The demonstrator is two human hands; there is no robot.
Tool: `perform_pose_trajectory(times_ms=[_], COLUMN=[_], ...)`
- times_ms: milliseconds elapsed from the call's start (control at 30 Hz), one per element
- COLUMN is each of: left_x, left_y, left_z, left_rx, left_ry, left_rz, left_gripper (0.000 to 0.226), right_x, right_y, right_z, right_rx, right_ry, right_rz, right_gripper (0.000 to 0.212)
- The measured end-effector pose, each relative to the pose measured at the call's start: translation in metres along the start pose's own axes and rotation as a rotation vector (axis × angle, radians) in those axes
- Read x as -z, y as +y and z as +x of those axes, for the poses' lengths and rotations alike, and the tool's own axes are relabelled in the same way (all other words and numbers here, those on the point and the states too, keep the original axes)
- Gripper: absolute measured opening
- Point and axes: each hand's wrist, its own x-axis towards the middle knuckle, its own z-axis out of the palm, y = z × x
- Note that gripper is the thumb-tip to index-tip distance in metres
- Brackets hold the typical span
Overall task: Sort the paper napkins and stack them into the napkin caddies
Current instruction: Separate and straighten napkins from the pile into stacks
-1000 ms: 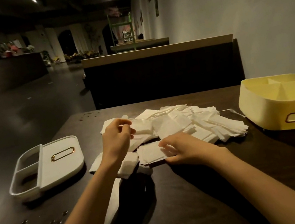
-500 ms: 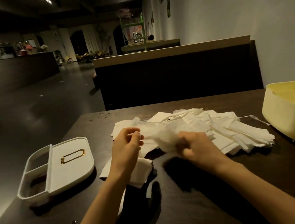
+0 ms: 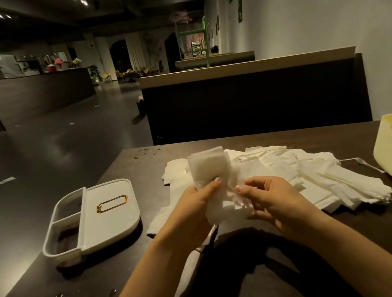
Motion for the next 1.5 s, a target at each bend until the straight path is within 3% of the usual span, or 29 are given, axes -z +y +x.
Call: perform_pose_trajectory(times_ms=[100,167,367,600,800,867,1033,1133,1200,1300,1367,1500], left_x=[0.016,0.027,0.043,0.041,0.036,0.038,0.048,0.046,0.042,0.035,0.031,0.031], left_y=[0.013,0.024,0.032,0.034,0.038,0.039,0.046,0.042,0.036,0.030,0.028,0.023], left_z=[0.004,0.001,-0.002,-0.001,-0.008,-0.009,-0.013,-0.014,-0.012,-0.010,-0.009,-0.005], left_rx=[-0.125,-0.191,-0.219,-0.208,-0.222,-0.244,-0.353,-0.289,-0.218,-0.137,-0.098,-0.010], left_ry=[0.162,0.227,0.339,0.342,0.351,0.341,0.340,0.358,0.356,0.313,0.283,0.337], left_rz=[-0.083,-0.154,-0.219,-0.236,-0.223,-0.224,-0.435,-0.406,-0.348,-0.269,-0.239,-0.190], left_gripper=[0.019,0.020,0.015,0.014,0.012,0.014,0.018,0.014,0.015,0.016,0.018,0.015], right_x=[-0.001,-0.011,-0.056,-0.074,-0.075,-0.065,-0.025,-0.009,-0.007,-0.009,-0.009,0.000], right_y=[0.004,0.007,0.024,0.028,0.025,0.020,0.004,0.000,-0.001,0.004,0.008,-0.002], right_z=[0.005,0.005,0.012,0.016,0.012,0.014,0.027,0.030,0.032,0.037,0.036,0.032], right_rx=[0.221,0.344,0.587,0.756,0.735,0.636,0.124,-0.190,-0.286,-0.239,-0.173,-0.106], right_ry=[0.096,0.011,-0.278,-0.231,-0.122,-0.063,0.039,0.038,0.072,0.096,0.101,0.108], right_rz=[-0.646,-0.907,-1.317,-1.571,-1.501,-1.327,-0.588,-0.264,-0.113,-0.330,-0.437,-0.135], right_gripper=[0.030,0.036,0.046,0.024,0.021,0.016,0.016,0.011,0.015,0.034,0.025,0.019])
